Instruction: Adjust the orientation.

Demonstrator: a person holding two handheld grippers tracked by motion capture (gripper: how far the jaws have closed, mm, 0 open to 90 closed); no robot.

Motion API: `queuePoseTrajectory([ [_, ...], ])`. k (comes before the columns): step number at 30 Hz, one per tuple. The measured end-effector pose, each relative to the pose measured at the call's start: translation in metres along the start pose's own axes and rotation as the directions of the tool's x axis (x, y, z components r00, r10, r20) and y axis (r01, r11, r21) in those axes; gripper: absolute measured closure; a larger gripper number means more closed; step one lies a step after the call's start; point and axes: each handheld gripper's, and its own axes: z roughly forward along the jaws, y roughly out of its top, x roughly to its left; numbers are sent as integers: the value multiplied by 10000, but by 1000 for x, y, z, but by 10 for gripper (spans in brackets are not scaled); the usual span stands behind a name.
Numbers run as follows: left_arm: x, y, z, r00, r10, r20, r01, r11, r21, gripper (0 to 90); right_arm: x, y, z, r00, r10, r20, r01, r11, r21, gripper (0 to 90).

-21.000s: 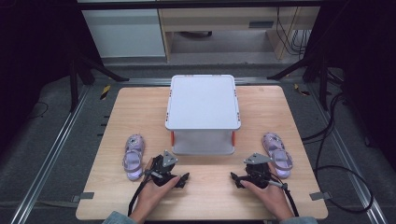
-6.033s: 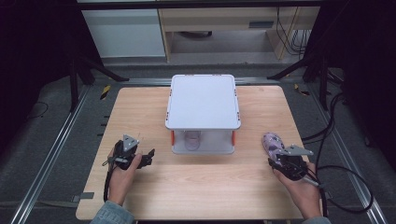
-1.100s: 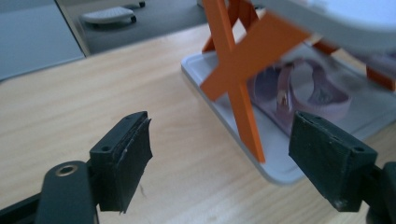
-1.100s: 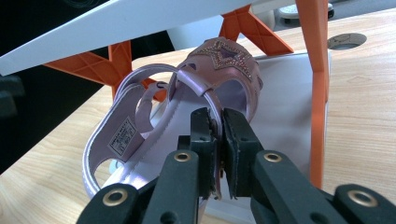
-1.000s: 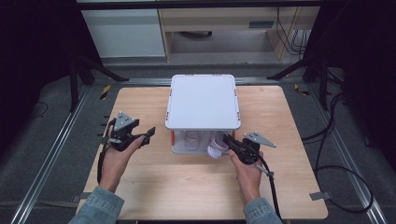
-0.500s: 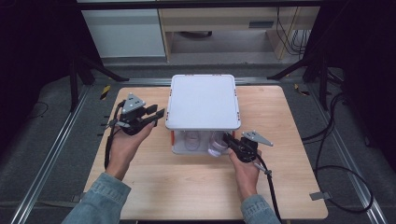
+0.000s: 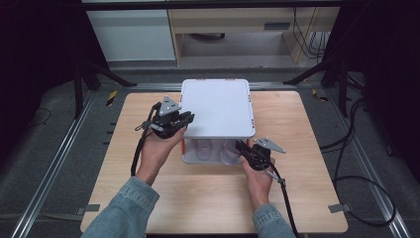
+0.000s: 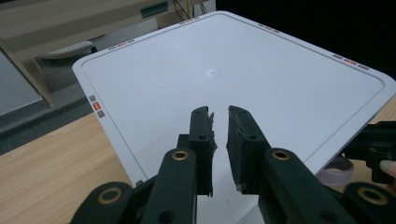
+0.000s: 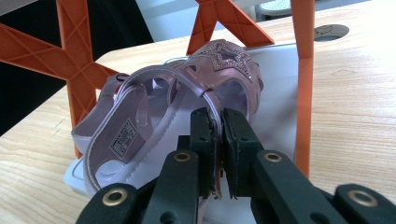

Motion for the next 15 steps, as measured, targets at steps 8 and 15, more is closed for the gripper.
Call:
queuePoseTrajectory([
  [8,2,-5,8,10000,-88,-6,88,9998,189,814,2,-4,8,10000,88,-41,-88,10000,-5,831],
  [15,2,-7,11,9998,-188,13,188,9996,202,817,1,-5,11,9998,215,-17,-214,9996,161,829],
])
